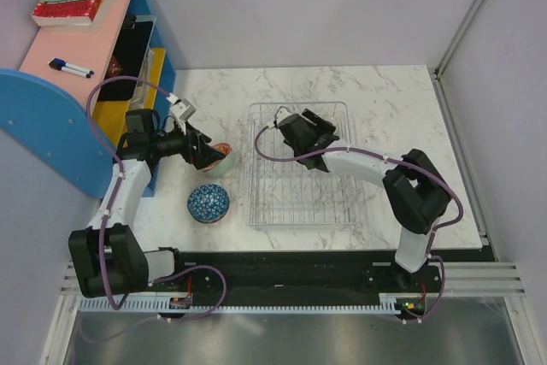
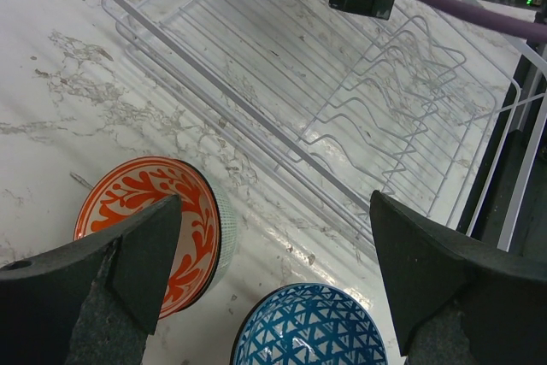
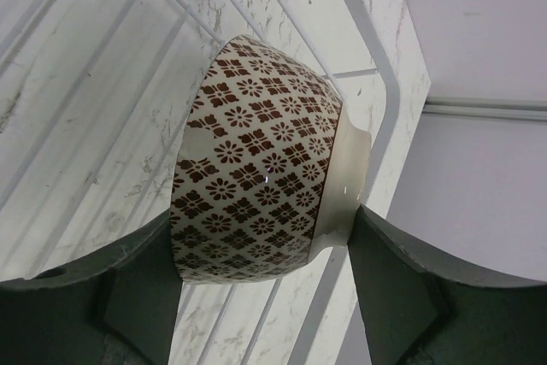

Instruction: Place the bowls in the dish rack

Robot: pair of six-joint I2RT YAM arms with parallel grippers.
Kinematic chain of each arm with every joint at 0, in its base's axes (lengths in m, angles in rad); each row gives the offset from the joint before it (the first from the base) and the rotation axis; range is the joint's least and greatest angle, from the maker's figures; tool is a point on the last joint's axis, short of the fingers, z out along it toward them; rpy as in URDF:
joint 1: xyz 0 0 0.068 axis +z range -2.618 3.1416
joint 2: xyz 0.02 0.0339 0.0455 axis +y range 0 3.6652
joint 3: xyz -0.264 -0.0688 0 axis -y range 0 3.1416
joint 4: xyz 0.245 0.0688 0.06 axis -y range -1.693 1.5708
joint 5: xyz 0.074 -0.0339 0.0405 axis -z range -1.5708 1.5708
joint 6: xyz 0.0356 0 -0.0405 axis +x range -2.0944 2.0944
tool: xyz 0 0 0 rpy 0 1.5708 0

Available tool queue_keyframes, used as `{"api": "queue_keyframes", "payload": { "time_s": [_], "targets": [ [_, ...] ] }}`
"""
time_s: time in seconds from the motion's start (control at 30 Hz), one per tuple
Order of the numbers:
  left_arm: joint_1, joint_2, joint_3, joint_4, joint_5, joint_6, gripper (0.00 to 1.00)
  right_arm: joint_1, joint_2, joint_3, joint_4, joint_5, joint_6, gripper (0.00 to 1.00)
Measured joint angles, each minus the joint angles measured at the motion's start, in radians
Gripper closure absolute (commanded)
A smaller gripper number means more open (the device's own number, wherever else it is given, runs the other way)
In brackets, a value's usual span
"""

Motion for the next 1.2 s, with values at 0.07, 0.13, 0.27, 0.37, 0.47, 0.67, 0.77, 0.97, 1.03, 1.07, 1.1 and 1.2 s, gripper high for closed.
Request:
{"api": "queue_keyframes", "payload": {
  "time_s": [0.07, 0.13, 0.27, 0.37, 0.47, 0.67, 0.77, 0.97, 1.03, 1.07, 1.1, 1.2],
  "targets": [
    [0.002, 0.000, 0.000, 0.000, 0.001, 0.000, 0.03, 0.001, 0.018, 0.000, 0.002, 0.019, -0.018, 1.00],
    [0.004, 0.000, 0.000, 0.000, 0.002, 0.000, 0.03, 0.001, 0.033, -0.002, 0.005, 0.037, -0.035, 1.00],
    [0.004, 0.000, -0.002, -0.001, 0.007, 0.000, 0.03, 0.001, 0.052, -0.010, 0.012, 0.057, -0.059, 1.00],
    [0.004, 0.001, -0.002, 0.000, 0.020, 0.000, 0.03, 0.001, 0.075, -0.012, 0.016, 0.069, -0.072, 1.00],
    [0.006, 0.001, -0.003, -0.001, 0.026, 0.000, 0.03, 0.001, 0.101, -0.012, 0.018, 0.075, -0.078, 1.00],
    [0.010, 0.001, -0.005, -0.003, 0.030, 0.001, 0.03, 0.009, 0.146, -0.012, 0.060, 0.137, -0.101, 0.86],
    [0.010, 0.001, -0.006, -0.003, 0.038, 0.001, 0.03, 0.013, 0.176, -0.008, 0.098, 0.175, -0.116, 0.47],
    [0.011, 0.001, -0.006, -0.003, 0.045, 0.001, 0.03, 0.015, 0.232, 0.018, 0.149, 0.232, -0.135, 0.20],
    [0.011, 0.001, -0.007, -0.003, 0.045, 0.001, 0.03, 0.016, 0.239, 0.018, 0.156, 0.238, -0.135, 0.09],
    [0.011, 0.001, -0.007, -0.003, 0.045, 0.001, 0.03, 0.017, 0.242, 0.018, 0.155, 0.235, -0.134, 0.03],
    [0.011, 0.001, -0.007, -0.003, 0.046, 0.001, 0.03, 0.017, 0.244, 0.018, 0.152, 0.231, -0.130, 0.03],
    [0.011, 0.001, -0.008, -0.003, 0.047, 0.001, 0.03, 0.019, 0.246, 0.020, 0.151, 0.249, -0.136, 0.03]
  ]
}}
